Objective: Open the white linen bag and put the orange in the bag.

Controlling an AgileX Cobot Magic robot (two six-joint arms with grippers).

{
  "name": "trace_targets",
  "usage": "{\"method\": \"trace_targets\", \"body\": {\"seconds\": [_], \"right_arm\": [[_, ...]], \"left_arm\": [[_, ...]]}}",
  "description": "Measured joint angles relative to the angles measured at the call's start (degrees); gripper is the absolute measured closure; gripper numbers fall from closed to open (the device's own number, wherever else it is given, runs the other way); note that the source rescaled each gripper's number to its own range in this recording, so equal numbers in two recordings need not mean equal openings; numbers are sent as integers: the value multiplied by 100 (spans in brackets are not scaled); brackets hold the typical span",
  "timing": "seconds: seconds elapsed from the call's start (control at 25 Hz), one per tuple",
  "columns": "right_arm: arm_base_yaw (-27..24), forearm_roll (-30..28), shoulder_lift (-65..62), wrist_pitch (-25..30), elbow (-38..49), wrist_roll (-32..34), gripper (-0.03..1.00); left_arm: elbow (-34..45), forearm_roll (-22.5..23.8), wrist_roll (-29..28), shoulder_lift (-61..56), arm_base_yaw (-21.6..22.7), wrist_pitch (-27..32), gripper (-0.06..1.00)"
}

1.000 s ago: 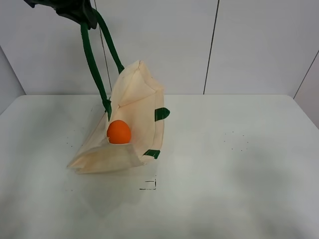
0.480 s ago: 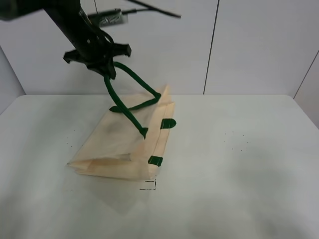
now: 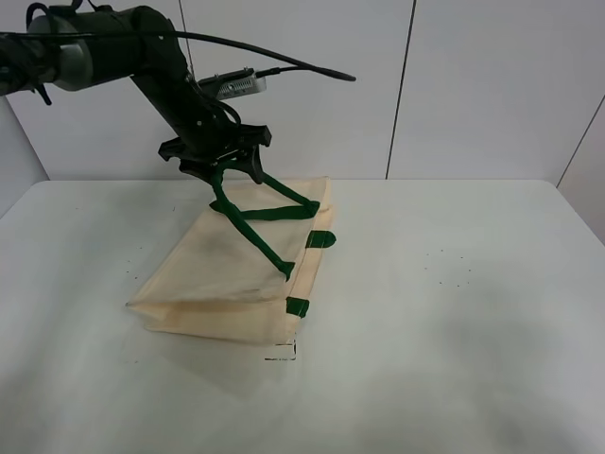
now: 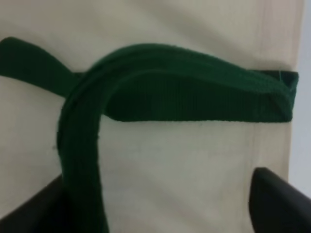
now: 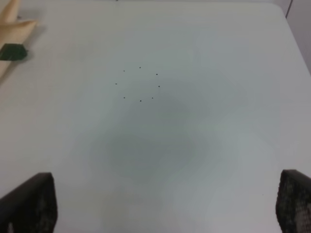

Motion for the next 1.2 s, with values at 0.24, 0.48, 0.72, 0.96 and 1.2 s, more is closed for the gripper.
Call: {"method": "trace_targets", "body": {"seconds": [0.24,0.48,0.72,0.96,1.2], "right_arm": [[0,0,0,0,0,0,-3],[0,0,0,0,0,0,-3],[0,0,0,0,0,0,-3],[0,0,0,0,0,0,-3],[0,0,0,0,0,0,-3]], "left_arm": [[0,395,-50,-151,0,422,-5],[-74,1340,-327,-309,118,943,-5],[-74,1394,-341,-33,891,1019,-5],[-74,1465,-307,39,1821,1252,-5],[-41,1368,-235,24,1949,1376,-5]]}}
